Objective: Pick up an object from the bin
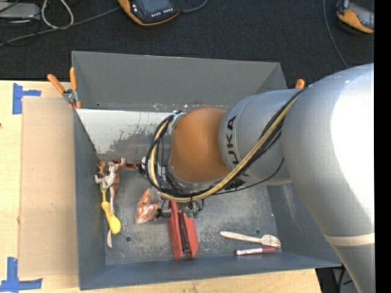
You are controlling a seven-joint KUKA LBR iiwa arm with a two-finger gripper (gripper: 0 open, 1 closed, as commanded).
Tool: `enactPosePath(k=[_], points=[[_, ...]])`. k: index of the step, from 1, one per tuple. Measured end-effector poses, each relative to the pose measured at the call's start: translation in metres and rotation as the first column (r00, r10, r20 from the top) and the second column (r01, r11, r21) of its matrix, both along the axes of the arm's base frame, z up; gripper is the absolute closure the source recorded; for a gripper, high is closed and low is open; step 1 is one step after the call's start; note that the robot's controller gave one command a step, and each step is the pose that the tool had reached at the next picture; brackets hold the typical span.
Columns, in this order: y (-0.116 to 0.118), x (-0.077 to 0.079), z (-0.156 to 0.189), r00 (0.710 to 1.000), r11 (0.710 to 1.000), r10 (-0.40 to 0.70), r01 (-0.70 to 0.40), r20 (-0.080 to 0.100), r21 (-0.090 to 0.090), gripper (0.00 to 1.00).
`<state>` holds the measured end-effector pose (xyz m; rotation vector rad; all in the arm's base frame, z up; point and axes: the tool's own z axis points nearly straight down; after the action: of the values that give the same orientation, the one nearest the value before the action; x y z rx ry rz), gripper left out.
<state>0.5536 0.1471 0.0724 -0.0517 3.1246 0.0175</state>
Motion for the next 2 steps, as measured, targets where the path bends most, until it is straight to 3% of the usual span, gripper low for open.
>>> enactPosePath(k=[1, 2], points=[[-0.001, -0.003, 0.02, 1.0, 1.0, -0.001, 0.001, -0.008, -0.002, 1.0], [-0.001, -0.002, 0.062, 1.0, 1.0, -0.002, 0.002, -0.006, -0.003, 1.0]])
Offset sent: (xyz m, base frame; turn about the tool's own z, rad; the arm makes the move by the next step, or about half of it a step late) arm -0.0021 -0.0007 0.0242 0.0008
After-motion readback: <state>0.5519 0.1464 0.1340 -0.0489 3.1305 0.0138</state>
